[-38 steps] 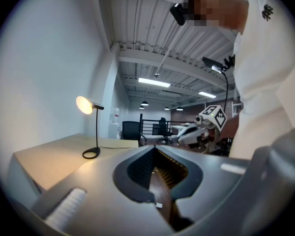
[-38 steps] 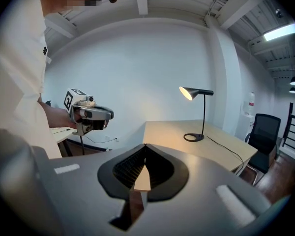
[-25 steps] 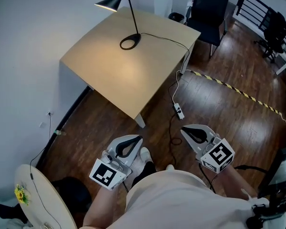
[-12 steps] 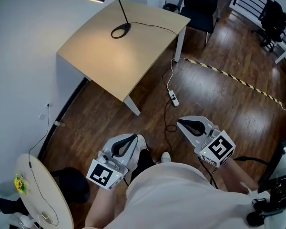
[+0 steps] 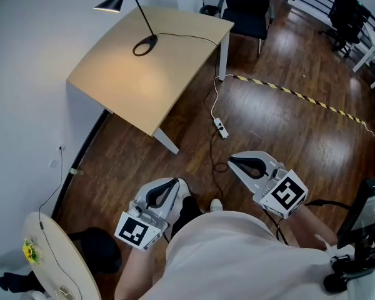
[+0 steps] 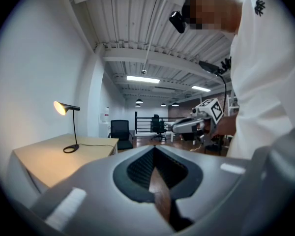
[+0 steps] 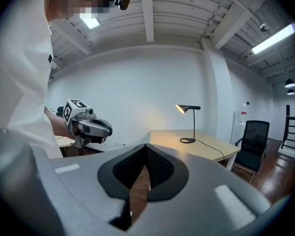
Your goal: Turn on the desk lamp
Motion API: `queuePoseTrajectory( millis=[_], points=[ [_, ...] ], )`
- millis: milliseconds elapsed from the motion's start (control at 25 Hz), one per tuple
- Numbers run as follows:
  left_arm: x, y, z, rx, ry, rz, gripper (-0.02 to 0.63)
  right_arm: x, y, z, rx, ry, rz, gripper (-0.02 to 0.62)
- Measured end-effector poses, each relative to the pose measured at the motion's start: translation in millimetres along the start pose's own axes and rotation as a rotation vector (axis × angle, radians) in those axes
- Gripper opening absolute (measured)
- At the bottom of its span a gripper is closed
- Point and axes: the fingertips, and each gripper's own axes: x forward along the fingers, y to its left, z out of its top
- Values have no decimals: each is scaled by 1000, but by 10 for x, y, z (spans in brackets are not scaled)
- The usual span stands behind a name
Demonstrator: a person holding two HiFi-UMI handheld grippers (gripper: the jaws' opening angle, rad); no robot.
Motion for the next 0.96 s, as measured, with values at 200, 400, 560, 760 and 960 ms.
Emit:
queuePoseTrajectory(
  millis=[200, 400, 560, 760, 960],
  points=[
    [84, -4, 83, 1, -9, -19, 17, -16, 29, 104, 18, 9, -2, 5],
    [130, -3, 97, -11, -15, -38, 17, -38, -6, 90, 21, 7, -18, 3],
    [112, -31, 103, -9, -19, -44, 17, -54, 17, 109, 21, 2, -22, 5],
    [84, 68, 60, -3, -3, -46, 17, 101, 49, 63, 19, 39, -8, 5],
    [10, 116, 63, -3, 6, -22, 17, 226, 74, 125, 1, 18, 23, 5]
  ],
)
